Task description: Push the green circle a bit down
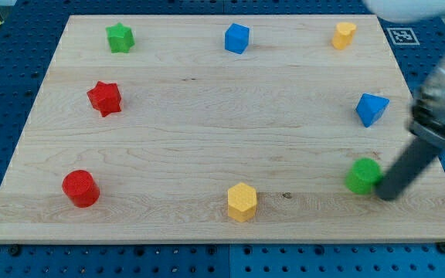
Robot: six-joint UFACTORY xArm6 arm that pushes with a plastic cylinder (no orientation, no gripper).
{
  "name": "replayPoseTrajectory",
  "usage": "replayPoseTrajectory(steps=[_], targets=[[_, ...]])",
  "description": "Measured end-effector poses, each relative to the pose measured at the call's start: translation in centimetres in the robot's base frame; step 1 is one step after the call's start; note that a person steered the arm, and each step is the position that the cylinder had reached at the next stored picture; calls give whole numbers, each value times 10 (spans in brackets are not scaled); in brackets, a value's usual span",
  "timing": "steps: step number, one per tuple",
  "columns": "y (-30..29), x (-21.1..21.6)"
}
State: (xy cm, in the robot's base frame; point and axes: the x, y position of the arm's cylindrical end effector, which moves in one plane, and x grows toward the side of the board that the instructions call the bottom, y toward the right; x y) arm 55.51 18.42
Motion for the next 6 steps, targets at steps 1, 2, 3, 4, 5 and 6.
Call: replayPoseTrajectory(steps=[1,2,3,4,5,6], targets=[[-31,-18],[-11,-7],[3,-24],[-28,-55],[-103,-61],[-142,-64]])
